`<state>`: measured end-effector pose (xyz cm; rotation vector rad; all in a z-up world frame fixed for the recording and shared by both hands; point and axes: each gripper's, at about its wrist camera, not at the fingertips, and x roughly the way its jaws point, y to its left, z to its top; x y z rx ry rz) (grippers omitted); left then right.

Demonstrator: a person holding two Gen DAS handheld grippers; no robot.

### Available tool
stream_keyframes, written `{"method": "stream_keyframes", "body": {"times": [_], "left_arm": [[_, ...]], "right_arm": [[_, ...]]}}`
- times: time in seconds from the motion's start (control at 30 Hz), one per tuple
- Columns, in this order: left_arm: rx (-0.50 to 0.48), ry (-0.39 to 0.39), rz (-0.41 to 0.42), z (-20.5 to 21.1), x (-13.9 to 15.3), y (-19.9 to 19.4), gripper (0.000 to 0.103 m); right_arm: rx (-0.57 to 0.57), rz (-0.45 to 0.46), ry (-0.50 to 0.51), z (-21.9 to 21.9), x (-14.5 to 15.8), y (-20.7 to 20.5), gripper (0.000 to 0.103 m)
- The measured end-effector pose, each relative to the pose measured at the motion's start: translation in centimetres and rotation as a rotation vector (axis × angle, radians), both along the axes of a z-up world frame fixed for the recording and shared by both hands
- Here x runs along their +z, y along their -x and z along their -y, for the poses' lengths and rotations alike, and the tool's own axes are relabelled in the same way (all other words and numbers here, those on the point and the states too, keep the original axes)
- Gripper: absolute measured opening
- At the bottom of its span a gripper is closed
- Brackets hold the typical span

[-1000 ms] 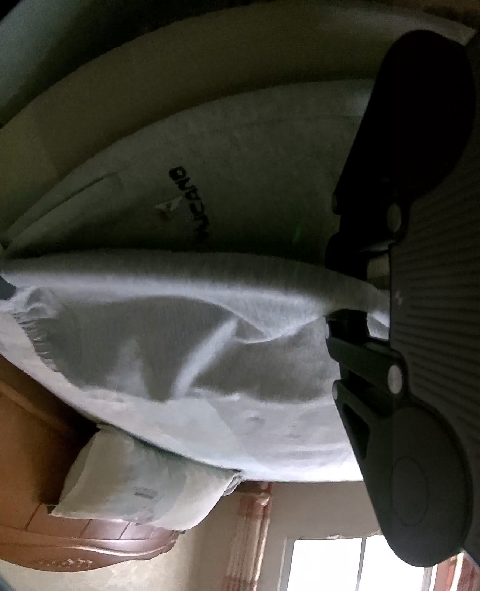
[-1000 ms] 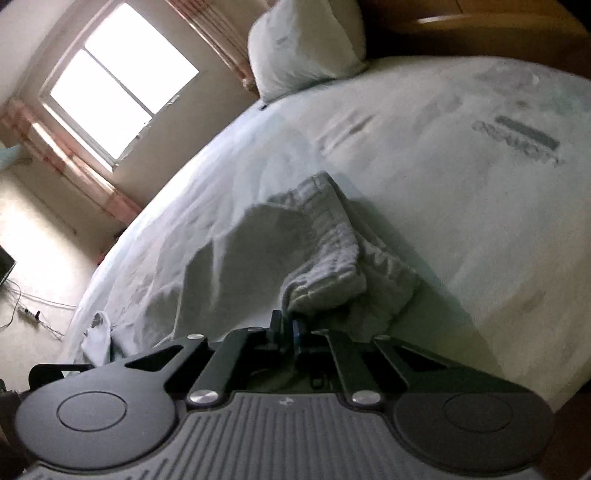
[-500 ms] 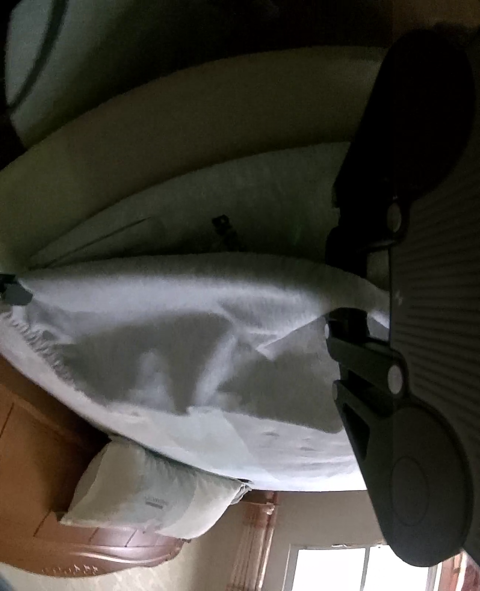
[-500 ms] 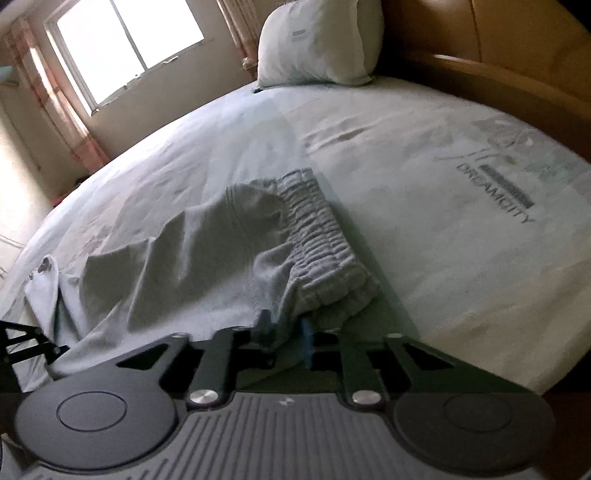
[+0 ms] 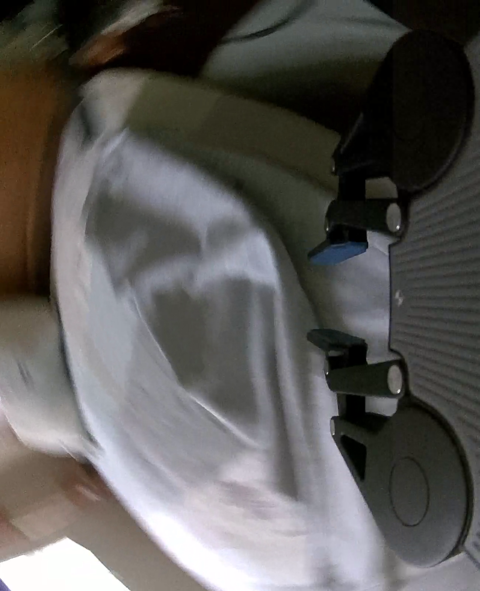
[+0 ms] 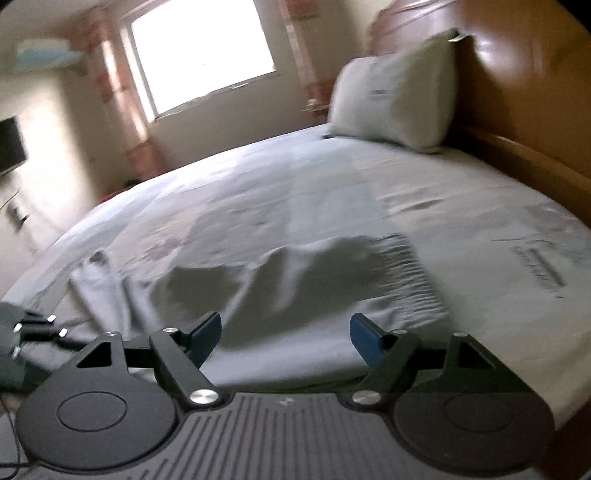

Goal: Fold clothes

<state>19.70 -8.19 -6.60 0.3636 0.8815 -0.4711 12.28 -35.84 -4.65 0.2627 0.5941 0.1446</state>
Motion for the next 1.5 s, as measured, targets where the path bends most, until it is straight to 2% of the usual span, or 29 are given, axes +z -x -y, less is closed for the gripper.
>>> {"method": "stream_keyframes", "body": {"times": [0.1, 0.13, 0.3, 0.4, 0.43, 0.5, 0.57, 0.7, 0.83, 0.93, 1.03, 1.2, 1.4, 1.5], "left_arm": [[0.186, 0.156, -0.085, -3.8, -0.6, -1.9, 0.041], [0.214, 0.193, -0.103, -4.7, -0.8, -2.3, 0.041], [0.370, 0.259, -0.145, -7.2, -1.9, -4.5, 0.042], [0.423, 0.324, -0.175, -8.8, -2.2, -5.1, 0.043], [0.441, 0.348, -0.185, -9.5, -2.3, -5.2, 0.045], [0.479, 0.391, -0.200, -10.6, -2.6, -5.6, 0.060], [0.515, 0.439, -0.218, -11.8, -3.0, -6.1, 0.061], [0.528, 0.507, -0.246, -13.6, -3.3, -6.7, 0.061], [0.536, 0.536, -0.267, -14.8, -3.6, -7.3, 0.063], [0.533, 0.599, -0.297, -15.6, -3.9, -7.9, 0.063], [0.534, 0.629, -0.300, -16.0, -3.8, -8.3, 0.064], [0.532, 0.668, -0.306, -16.2, -3.7, -8.1, 0.065], [0.549, 0.701, -0.324, -16.5, -4.5, -7.2, 0.068], [0.579, 0.668, -0.328, -16.4, -4.9, -7.0, 0.068]], "right_arm": [[0.114, -0.008, -0.005, -2.5, -0.3, -1.0, 0.081], [0.156, -0.008, -0.011, -3.4, -0.2, -1.3, 0.080], [0.368, -0.025, -0.037, -8.6, -0.1, -4.0, 0.080], [0.463, -0.051, -0.055, -11.7, -0.7, -6.4, 0.080], [0.493, -0.066, -0.061, -12.7, -1.0, -7.3, 0.080], [0.556, -0.104, -0.068, -15.0, -1.8, -9.3, 0.080], [0.595, -0.123, -0.064, -16.9, -2.6, -11.0, 0.080], [0.649, -0.163, -0.020, -20.6, -4.2, -14.1, 0.080], [0.699, -0.233, -0.052, -23.0, -5.5, -16.5, 0.080], [0.735, -0.238, -0.068, -24.1, -5.7, -17.0, 0.080], [0.806, -0.228, -0.105, -24.8, -5.0, -16.1, 0.080], [0.918, -0.194, -0.098, -27.2, -3.9, -12.7, 0.080], [0.961, -0.168, 0.022, -29.7, -4.1, -9.1, 0.081], [0.960, -0.162, 0.095, -30.2, -4.4, -7.6, 0.082]]}}
